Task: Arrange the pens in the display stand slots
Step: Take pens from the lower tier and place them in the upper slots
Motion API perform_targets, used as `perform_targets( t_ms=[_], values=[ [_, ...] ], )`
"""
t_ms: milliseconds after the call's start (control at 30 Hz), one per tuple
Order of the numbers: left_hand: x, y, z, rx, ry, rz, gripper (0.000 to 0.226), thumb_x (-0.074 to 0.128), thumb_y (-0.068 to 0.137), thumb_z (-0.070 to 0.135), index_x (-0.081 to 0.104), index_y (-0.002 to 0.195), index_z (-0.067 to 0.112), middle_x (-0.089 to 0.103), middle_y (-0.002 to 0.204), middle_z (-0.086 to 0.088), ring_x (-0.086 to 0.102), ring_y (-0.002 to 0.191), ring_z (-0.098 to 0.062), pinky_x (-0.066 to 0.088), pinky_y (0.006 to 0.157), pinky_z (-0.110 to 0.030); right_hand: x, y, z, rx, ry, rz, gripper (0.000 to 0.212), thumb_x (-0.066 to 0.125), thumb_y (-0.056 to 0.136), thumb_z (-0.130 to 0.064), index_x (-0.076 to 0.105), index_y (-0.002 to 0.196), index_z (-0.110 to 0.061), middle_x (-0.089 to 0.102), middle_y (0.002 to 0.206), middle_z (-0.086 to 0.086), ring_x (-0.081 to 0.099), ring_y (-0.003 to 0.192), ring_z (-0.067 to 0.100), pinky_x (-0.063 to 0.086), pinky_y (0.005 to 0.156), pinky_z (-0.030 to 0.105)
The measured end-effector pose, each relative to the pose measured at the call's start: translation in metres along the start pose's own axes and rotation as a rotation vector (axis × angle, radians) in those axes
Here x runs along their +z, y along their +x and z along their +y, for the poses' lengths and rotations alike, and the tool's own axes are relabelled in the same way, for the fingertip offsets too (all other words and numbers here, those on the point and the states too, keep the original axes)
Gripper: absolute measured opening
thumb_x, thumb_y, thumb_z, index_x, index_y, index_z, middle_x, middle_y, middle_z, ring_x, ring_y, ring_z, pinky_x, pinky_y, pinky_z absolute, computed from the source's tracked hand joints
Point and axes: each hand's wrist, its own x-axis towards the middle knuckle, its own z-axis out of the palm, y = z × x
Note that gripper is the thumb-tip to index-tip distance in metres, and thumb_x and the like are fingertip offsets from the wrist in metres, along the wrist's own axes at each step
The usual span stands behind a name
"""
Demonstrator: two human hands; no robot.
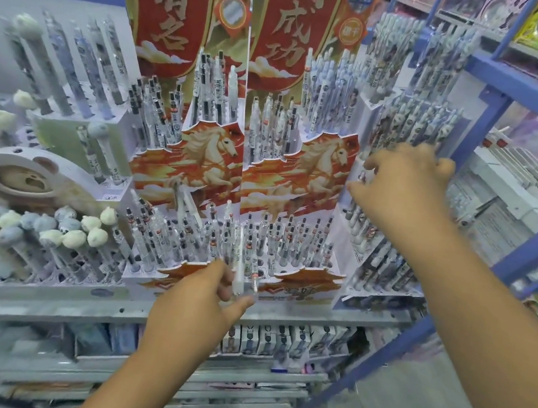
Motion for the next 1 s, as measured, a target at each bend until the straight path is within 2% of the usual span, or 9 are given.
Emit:
perform_targets(
  t_ms=[100,167,233,333,400,533,633,900,1000],
  values=[
    [0.004,-0.003,0.001,-0.027,-0.063,0.018,0.029,0.064,0.089,0.057,0.046,0.095,0.035,0.062,0.086,0.017,0.057,0.067,0.0,0.037,0.05,-0.023,-0.005,-0.059,-0.016,-0.131,0.466,0.182,0.013,0.059,0.096,-0.033,0.071,0.095,-0.026,0.064,0.085,-0.009,0.058,0.088,0.017,0.048,0.08,0.037],
    [0.006,-0.002,0.001,-0.039,-0.099,0.037,0.029,0.065,0.091,0.052,0.043,0.091,0.034,0.062,0.083,0.015,0.056,0.063,-0.001,0.036,0.05,-0.024,0.012,-0.096,-0.031,-0.097,0.658,-0.166,0.016,0.057,0.098,-0.034,0.067,0.087,-0.03,0.066,0.076,-0.011,0.062,0.069,0.009,0.055,0.064,0.033],
    [0.007,0.0,0.0,-0.045,-0.118,0.032,0.028,0.066,0.091,0.049,0.043,0.091,0.034,0.062,0.082,0.014,0.056,0.062,-0.002,0.036,0.051,-0.024,0.044,-0.119,-0.047,0.002,0.682,-0.591,0.019,0.056,0.099,-0.041,0.068,0.09,-0.03,0.072,0.08,-0.007,0.07,0.064,0.012,0.062,0.064,0.039],
    [0.007,0.006,-0.003,-0.043,-0.176,0.001,0.025,0.067,0.091,0.046,0.047,0.098,0.034,0.063,0.085,0.015,0.055,0.059,-0.003,0.039,0.053,-0.025,0.087,-0.125,-0.067,0.161,0.797,-0.818,0.032,0.049,0.104,-0.041,0.067,0.095,-0.016,0.078,0.085,0.01,0.074,0.056,0.02,0.054,0.042,0.028],
    [0.008,0.009,-0.005,-0.037,-0.209,-0.022,0.022,0.067,0.091,0.044,0.048,0.098,0.035,0.064,0.086,0.014,0.053,0.057,-0.003,0.041,0.055,-0.026,0.098,-0.125,-0.078,0.24,0.893,-0.787,0.042,0.043,0.107,-0.04,0.065,0.089,-0.008,0.076,0.079,0.018,0.07,0.047,0.02,0.043,0.034,0.02],
    [0.007,0.012,-0.01,-0.031,-0.236,-0.049,0.014,0.063,0.094,0.043,0.051,0.095,0.036,0.065,0.089,0.014,0.058,0.06,-0.006,0.051,0.061,-0.033,0.107,-0.127,-0.094,0.421,1.141,-0.727,0.042,0.043,0.108,-0.033,0.064,0.085,-0.006,0.069,0.063,0.007,0.065,0.042,0.021,0.048,0.037,0.026],
    [0.006,0.013,-0.009,-0.022,-0.252,-0.038,0.014,0.064,0.094,0.042,0.053,0.089,0.034,0.065,0.082,0.011,0.06,0.067,-0.009,0.054,0.066,-0.038,0.108,-0.128,-0.096,0.523,1.27,-0.712,0.035,0.047,0.107,-0.031,0.068,0.091,-0.007,0.074,0.072,0.012,0.061,0.043,0.023,0.046,0.039,0.027],
    [0.005,0.02,0.002,-0.043,-0.36,-0.086,0.041,0.054,0.098,0.051,0.067,0.072,0.021,0.07,0.067,-0.005,0.05,0.048,-0.012,0.049,0.055,-0.037,0.088,-0.156,-0.076,0.565,1.487,-0.619,0.033,0.054,0.105,-0.026,0.062,0.091,0.002,0.06,0.063,0.007,0.049,0.04,0.019,0.04,0.037,0.025],
    [0.009,0.019,0.011,-0.048,-0.429,-0.137,0.044,0.055,0.098,0.052,0.07,0.07,0.021,0.068,0.058,0.003,0.049,0.042,-0.007,0.044,0.051,-0.032,0.083,-0.168,-0.069,0.522,1.472,-0.567,0.032,0.056,0.103,-0.025,0.059,0.083,-0.001,0.057,0.06,0.006,0.05,0.042,0.02,0.04,0.039,0.027]
  ],
)
